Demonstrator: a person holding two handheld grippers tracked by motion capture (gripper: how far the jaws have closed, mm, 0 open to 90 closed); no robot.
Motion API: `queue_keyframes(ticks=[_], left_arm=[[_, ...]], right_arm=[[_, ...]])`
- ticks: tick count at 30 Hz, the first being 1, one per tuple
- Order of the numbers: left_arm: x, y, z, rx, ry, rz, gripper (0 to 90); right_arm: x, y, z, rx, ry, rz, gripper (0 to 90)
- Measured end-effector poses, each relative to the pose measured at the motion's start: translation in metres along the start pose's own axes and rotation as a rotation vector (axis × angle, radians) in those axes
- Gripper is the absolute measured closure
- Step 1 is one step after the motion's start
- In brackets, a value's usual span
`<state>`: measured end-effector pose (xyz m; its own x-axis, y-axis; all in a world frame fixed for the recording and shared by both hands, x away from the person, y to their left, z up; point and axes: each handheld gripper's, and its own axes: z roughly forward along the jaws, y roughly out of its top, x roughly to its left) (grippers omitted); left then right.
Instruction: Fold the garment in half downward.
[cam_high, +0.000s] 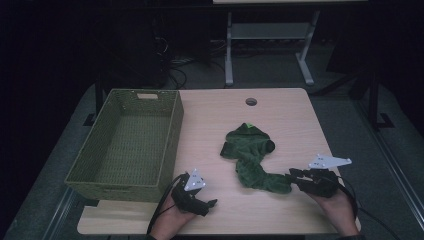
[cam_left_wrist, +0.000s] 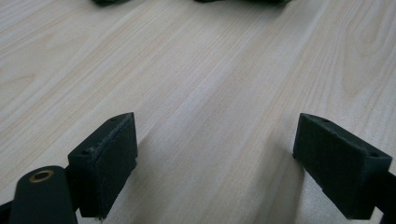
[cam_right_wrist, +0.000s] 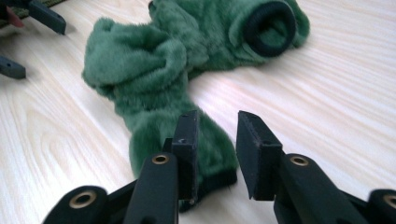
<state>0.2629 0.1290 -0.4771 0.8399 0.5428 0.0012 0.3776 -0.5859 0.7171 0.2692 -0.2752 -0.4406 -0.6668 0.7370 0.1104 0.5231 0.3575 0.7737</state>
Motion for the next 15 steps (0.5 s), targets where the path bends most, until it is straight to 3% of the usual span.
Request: queue_keyframes(ticks=[15], left_arm=[[0.000, 0.000, 0.000, 0.001, 0.000, 0.001, 12.8]], right_arm=[[0.004, -0.035, -0.017, 0.027, 0.000, 0.015, 65.4]])
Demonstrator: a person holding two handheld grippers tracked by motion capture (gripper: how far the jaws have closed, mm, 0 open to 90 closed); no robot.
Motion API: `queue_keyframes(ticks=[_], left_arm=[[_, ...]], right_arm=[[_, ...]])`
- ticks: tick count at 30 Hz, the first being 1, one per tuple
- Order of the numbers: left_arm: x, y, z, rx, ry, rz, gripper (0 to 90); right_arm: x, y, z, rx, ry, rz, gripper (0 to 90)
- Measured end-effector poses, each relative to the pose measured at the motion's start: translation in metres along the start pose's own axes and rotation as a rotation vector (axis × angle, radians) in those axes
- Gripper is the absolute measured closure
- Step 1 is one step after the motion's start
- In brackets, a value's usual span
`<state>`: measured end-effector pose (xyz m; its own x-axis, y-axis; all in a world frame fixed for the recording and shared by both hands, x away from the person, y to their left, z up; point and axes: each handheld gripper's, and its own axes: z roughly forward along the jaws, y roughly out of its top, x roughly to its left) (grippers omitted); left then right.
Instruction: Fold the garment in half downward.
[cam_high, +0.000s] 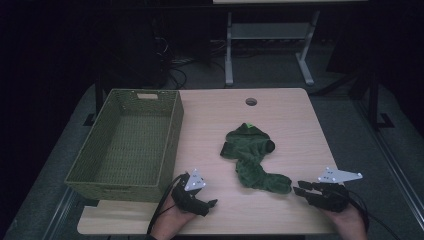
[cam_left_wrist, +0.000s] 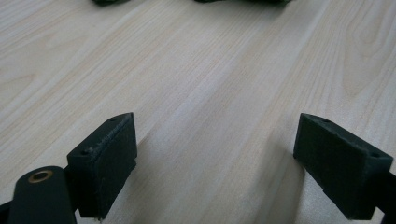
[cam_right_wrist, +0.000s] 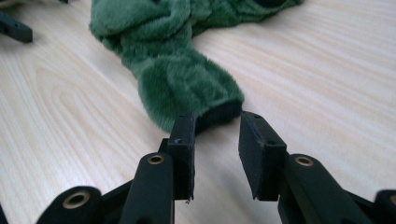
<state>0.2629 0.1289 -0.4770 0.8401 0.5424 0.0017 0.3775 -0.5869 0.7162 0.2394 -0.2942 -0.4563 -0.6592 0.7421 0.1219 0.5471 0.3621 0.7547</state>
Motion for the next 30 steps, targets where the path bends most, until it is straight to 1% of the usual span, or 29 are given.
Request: queue_keyframes(ticks=[4, 6, 7, 15, 17, 24, 27, 30], left_arm=[[0.000, 0.000, 0.000, 0.000, 0.000, -0.001, 12.8], [0.000, 0.000, 0.000, 0.000, 0.000, 0.000, 12.8], [0.000, 0.000, 0.000, 0.000, 0.000, 0.000, 12.8], [0.000, 0.000, 0.000, 0.001, -0.001, 0.000, 12.9], [0.000, 0.000, 0.000, 0.001, -0.001, 0.000, 12.8], [0.000, 0.000, 0.000, 0.001, -0.001, 0.001, 12.8], [0.000, 0.000, 0.000, 0.001, -0.001, 0.001, 12.9], [0.000, 0.000, 0.000, 0.000, -0.001, 0.002, 12.9]], right_arm=[[0.002, -0.007, 0.001, 0.016, 0.014, 0.014, 64.7], [0.004, -0.009, 0.002, 0.027, 0.014, 0.010, 64.3], [0.005, -0.010, 0.003, 0.030, 0.022, 0.009, 63.9], [0.009, -0.008, 0.013, 0.054, 0.048, -0.006, 62.3], [0.010, -0.007, 0.016, 0.064, 0.050, -0.001, 62.2], [0.008, -0.004, 0.020, 0.062, 0.063, 0.014, 63.8], [0.007, -0.004, 0.021, 0.068, 0.068, 0.022, 69.1], [0.006, -0.003, 0.021, 0.060, 0.073, 0.016, 79.6]])
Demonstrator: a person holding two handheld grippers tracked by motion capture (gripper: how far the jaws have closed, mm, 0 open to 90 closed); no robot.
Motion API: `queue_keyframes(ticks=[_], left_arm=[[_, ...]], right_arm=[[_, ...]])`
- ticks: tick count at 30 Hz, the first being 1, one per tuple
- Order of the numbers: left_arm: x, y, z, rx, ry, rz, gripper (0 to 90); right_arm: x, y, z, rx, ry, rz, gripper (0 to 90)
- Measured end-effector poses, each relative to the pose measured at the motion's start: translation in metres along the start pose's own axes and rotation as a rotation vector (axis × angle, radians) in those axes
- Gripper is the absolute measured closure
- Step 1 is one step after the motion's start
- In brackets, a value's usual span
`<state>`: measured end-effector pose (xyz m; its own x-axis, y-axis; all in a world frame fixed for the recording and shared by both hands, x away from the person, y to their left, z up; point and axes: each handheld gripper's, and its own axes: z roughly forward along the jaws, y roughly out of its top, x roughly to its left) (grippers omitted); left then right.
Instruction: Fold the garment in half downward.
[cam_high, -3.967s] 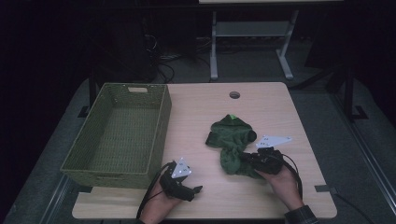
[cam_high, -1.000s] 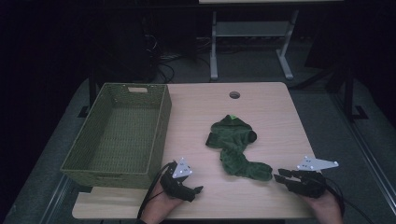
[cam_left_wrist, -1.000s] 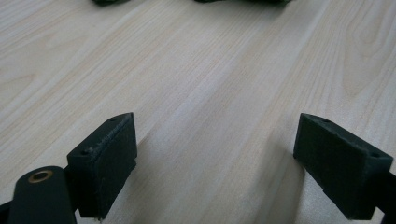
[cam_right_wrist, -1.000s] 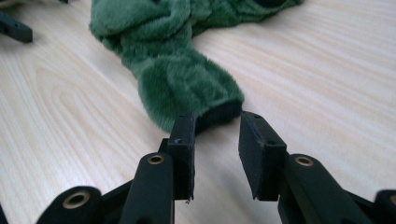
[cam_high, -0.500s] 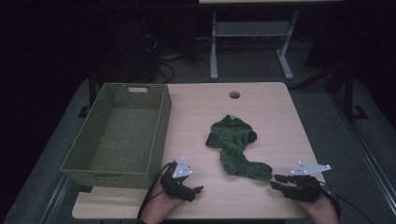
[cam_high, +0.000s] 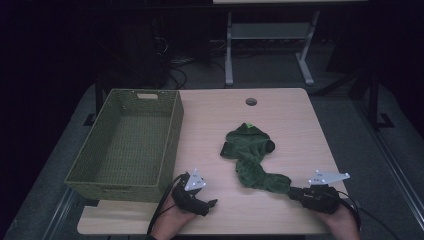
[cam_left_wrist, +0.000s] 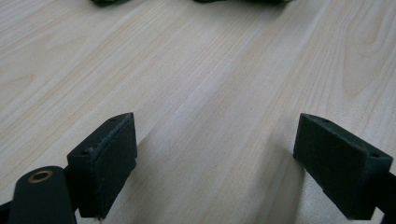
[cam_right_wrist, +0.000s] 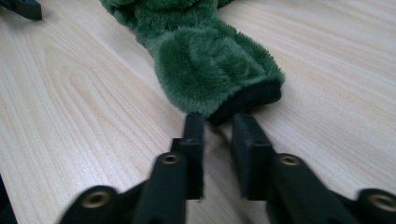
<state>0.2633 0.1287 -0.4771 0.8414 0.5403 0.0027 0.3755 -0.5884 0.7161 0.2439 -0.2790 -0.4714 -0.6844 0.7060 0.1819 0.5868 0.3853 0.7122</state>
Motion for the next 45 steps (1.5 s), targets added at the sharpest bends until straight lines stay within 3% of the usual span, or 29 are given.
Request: queue_keyframes(ticks=[5, 15, 30, 45], left_arm=[[0.000, 0.000, 0.000, 0.000, 0.000, 0.000, 12.8], [0.000, 0.000, 0.000, 0.000, 0.000, 0.000, 12.9], [0.000, 0.000, 0.000, 0.001, 0.000, -0.001, 12.8], [0.000, 0.000, 0.000, -0.003, -0.001, -0.006, 12.8]], right_arm=[[0.001, 0.003, 0.000, -0.009, 0.004, -0.017, 86.0], [0.001, 0.016, -0.010, -0.065, 0.017, -0.050, 87.9], [0.015, 0.045, -0.016, -0.127, 0.064, -0.169, 88.1], [0.034, 0.088, 0.006, -0.124, 0.128, -0.296, 88.1]])
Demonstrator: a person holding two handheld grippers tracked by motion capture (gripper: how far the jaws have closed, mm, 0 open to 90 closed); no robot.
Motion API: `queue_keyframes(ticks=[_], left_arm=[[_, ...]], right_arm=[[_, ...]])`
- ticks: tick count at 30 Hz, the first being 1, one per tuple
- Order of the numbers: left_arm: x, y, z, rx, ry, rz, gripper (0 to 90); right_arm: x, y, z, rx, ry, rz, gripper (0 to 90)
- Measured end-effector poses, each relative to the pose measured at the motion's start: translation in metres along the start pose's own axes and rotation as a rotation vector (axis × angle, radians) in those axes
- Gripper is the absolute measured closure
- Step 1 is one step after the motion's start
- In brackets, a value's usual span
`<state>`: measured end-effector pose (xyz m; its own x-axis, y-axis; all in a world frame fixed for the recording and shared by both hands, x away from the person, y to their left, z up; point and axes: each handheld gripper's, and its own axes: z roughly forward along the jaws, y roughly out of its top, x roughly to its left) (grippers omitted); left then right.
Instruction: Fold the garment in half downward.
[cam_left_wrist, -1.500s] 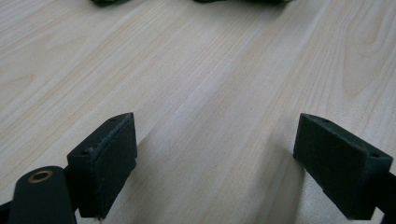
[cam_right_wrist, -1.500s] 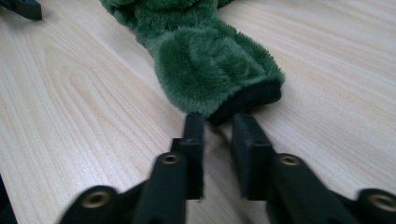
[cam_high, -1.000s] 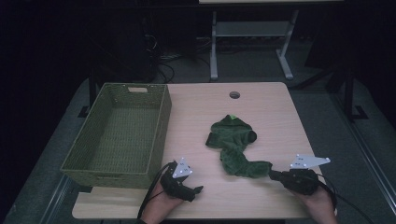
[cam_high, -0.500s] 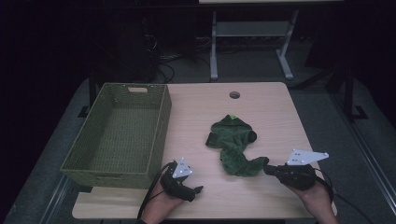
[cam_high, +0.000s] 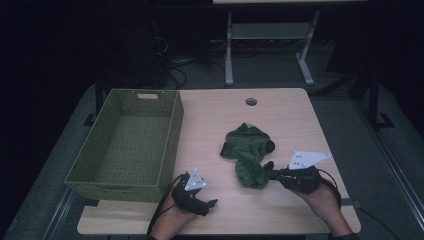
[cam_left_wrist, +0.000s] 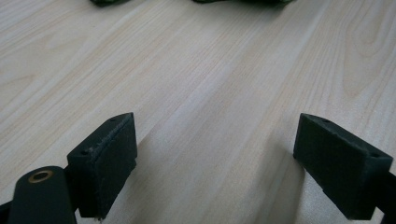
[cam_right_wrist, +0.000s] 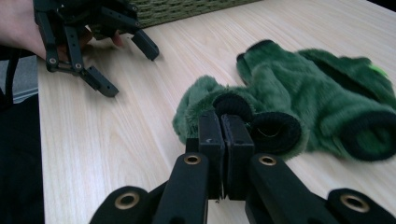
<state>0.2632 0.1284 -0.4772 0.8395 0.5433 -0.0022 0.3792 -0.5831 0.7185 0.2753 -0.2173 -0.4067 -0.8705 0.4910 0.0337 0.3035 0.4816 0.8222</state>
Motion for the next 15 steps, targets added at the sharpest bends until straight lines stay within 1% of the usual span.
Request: queue_keyframes(ticks=[3, 5, 8, 11, 13, 14, 15], left_arm=[[0.000, 0.000, 0.000, 0.002, 0.002, 0.006, 12.9], [0.000, 0.000, 0.000, 0.001, 0.002, 0.006, 12.9], [0.000, 0.000, 0.000, 0.001, 0.001, 0.001, 12.9], [0.000, 0.000, 0.000, 0.001, 0.001, 0.001, 12.9], [0.000, 0.000, 0.000, 0.001, 0.003, 0.007, 12.9], [0.000, 0.000, 0.000, 0.001, 0.003, 0.006, 12.9], [0.000, 0.000, 0.000, 0.001, 0.002, 0.006, 12.9]], right_arm=[[-0.002, 0.007, 0.010, 0.008, 0.018, -0.006, 87.9], [-0.003, 0.010, 0.017, 0.015, 0.025, -0.004, 87.9], [-0.006, 0.015, 0.026, 0.019, 0.033, -0.015, 87.8], [-0.008, 0.020, 0.035, 0.028, 0.039, -0.005, 87.2], [-0.011, 0.022, 0.040, 0.022, 0.045, -0.010, 87.9], [-0.011, 0.022, 0.042, 0.019, 0.046, -0.003, 87.6], [-0.012, 0.022, 0.044, 0.012, 0.043, -0.008, 85.8]])
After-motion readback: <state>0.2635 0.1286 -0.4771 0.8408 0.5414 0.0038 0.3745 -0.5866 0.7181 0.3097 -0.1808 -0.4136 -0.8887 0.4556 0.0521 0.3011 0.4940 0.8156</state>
